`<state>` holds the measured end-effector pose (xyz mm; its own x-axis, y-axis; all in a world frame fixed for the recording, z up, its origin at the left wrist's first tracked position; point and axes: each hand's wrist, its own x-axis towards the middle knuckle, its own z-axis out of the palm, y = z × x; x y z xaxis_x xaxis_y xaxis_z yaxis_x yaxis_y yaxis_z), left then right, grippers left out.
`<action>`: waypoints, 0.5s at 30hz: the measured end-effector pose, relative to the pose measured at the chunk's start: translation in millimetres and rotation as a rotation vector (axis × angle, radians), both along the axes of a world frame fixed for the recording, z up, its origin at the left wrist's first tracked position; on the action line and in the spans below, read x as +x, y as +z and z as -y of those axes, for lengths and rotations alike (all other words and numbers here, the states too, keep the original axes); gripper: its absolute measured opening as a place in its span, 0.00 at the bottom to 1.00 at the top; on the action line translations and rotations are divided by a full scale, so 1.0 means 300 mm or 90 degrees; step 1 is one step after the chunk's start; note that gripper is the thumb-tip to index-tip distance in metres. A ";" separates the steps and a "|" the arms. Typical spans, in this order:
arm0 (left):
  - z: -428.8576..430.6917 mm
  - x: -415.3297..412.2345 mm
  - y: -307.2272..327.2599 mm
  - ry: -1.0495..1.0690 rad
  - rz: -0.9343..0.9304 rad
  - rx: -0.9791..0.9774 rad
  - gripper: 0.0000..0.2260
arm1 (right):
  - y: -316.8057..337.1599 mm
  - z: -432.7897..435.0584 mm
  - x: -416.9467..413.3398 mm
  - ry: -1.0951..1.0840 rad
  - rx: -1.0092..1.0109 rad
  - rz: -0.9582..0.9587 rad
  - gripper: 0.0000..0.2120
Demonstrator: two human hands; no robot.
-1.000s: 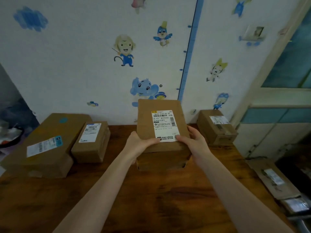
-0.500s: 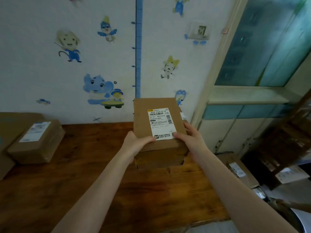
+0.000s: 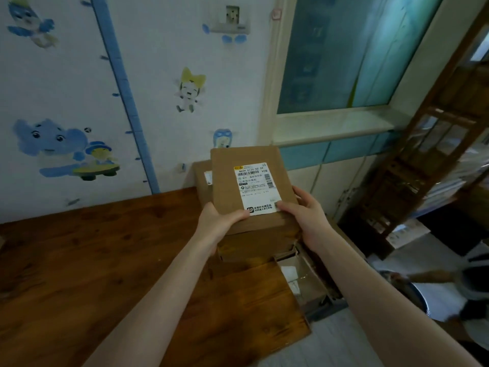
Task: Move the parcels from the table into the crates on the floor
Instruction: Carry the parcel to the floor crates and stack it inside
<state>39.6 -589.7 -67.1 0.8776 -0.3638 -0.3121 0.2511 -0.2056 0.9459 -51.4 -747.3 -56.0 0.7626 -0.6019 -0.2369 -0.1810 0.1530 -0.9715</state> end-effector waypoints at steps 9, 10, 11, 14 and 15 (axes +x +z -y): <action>0.431 0.069 -0.008 -0.106 -0.022 0.002 0.33 | 0.016 0.365 -0.006 -0.110 0.039 -0.016 0.31; 0.473 0.077 -0.010 -0.116 -0.022 -0.002 0.33 | 0.013 0.403 -0.006 -0.124 0.043 -0.012 0.31; 0.512 0.083 -0.012 -0.123 -0.020 -0.004 0.32 | 0.009 0.439 -0.006 -0.138 0.047 -0.013 0.31; 0.624 0.084 -0.029 -0.146 -0.015 0.013 0.31 | -0.011 0.547 -0.015 -0.156 0.061 -0.014 0.28; 0.659 0.085 -0.039 -0.152 -0.016 0.016 0.30 | -0.017 0.579 -0.017 -0.157 0.058 -0.021 0.27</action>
<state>65.1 -787.4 -78.8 0.7598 -0.5515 -0.3443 0.2160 -0.2854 0.9337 -56.6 -921.0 -61.1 0.5860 -0.7439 -0.3213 -0.1586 0.2835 -0.9457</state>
